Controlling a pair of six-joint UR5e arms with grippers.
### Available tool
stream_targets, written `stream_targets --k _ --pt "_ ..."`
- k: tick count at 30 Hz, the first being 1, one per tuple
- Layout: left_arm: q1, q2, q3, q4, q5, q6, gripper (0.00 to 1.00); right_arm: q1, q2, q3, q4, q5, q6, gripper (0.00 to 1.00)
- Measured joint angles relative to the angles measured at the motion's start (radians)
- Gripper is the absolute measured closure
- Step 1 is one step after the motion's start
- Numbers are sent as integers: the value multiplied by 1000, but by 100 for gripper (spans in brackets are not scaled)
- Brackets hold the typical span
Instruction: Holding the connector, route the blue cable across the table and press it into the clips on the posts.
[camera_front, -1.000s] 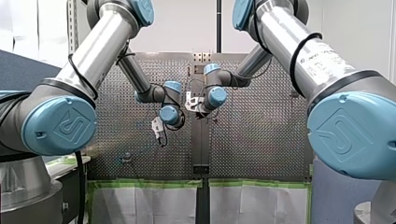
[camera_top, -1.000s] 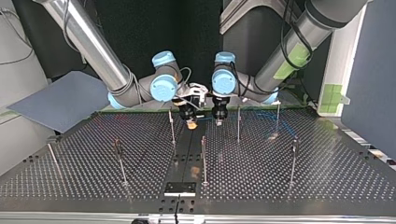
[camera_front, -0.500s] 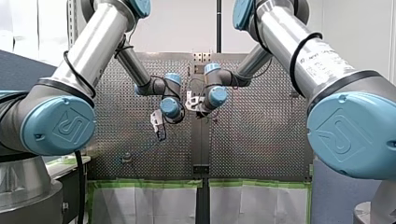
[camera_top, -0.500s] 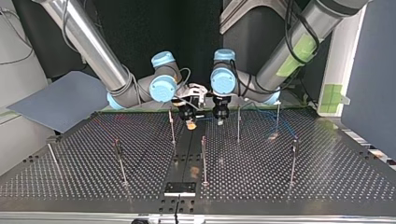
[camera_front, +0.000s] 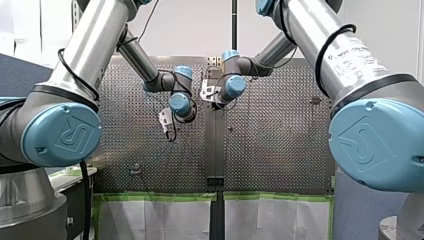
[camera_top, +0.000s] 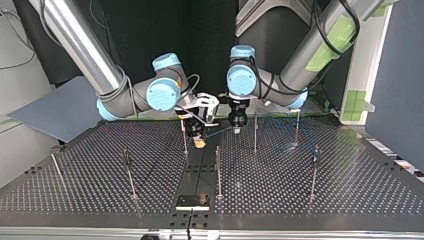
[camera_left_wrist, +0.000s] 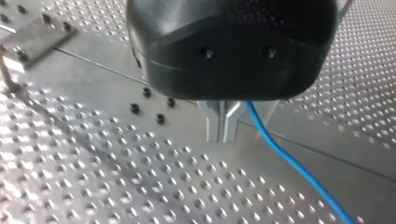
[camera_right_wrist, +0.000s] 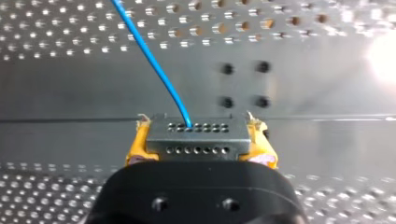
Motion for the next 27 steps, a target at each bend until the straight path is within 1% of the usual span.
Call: stream_targets --k 4,8,12,15,19,22,27 --pt "-8 27 0 -4 0 2 100 -2 -35 0 25 0 6 100" --pt "-15 50 0 -18 -7 3 100 -1 -65 1 55 -1 4 100" --pt "-17 77 -1 -28 -21 3 100 -5 -90 7 71 0 6 100" --pt "-19 99 -1 -34 -24 3 100 -7 -115 18 76 0 12 100" --pt "-21 130 0 -36 -25 3 100 -15 -150 36 80 0 27 100" --pt "-23 153 0 -37 -25 3 100 -21 -172 43 89 -1 35 100" --pt "-26 196 -1 -48 -25 3 100 -24 -213 46 108 -2 38 100"
